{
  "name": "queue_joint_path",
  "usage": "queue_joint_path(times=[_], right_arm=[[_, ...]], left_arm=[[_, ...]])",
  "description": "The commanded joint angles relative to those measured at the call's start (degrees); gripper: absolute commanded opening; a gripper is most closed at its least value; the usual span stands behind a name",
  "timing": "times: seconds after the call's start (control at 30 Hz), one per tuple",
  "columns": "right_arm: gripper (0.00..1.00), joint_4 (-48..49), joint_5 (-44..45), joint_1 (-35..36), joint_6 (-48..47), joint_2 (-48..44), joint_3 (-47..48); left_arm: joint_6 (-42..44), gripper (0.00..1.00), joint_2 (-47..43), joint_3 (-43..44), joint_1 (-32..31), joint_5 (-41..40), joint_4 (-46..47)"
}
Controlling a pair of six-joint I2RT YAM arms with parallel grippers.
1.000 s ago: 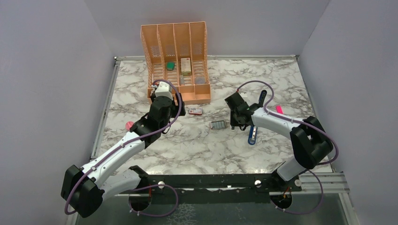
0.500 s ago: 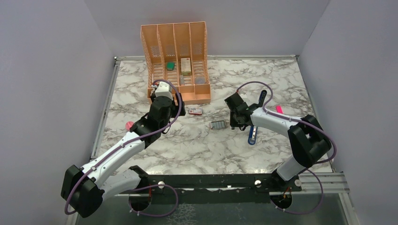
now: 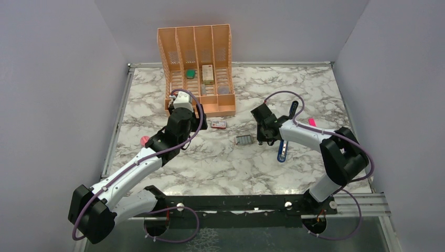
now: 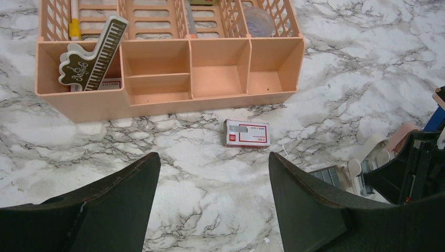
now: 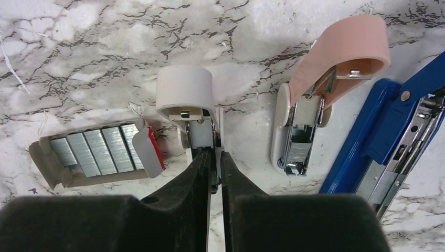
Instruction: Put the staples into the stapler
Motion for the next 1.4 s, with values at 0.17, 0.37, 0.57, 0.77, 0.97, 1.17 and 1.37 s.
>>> queue_joint_path(times=[0.17, 0.37, 0.57, 0.77, 0.97, 1.17, 1.37], right_arm=[[0.23, -1.3, 1.2, -0.6, -0.5, -4.1, 1.6], [0.24, -1.3, -0.1, -0.7, -0.5, -5.6, 0.3], [0.16, -0.8, -1.4, -0.7, -0.3, -6.9, -1.4], [0.15, 0.7, -2.1, -1.1, 0.6, -6.9, -3.6], [0.20, 3.9, -3.1, -1.3, 1.1, -6.9, -5.9], [0.21, 4.2, -1.2, -1.5, 0.0, -7.7, -4.4], [0.22, 5.1, -2.0, -1.6, -1.8, -6.6, -3.2]], left_arm=[[-0.3, 0.77, 0.1, -0.2, 0.2, -0.2, 0.8], [-0.4, 0.77, 0.2, -0.2, 0.2, 0.0, 0.7], [-1.0, 0.77, 0.5, -0.6, 0.2, 1.2, 1.0], [-2.4, 0.77, 2.5, -1.6, 0.2, 4.0, 4.2], [-5.7, 0.76, 6.0, -4.0, 0.3, 7.8, 10.4], [-6.6, 0.76, 7.1, -5.2, 0.2, 7.8, 12.9], [-6.6, 0.76, 7.6, -5.6, 0.3, 6.8, 13.3]])
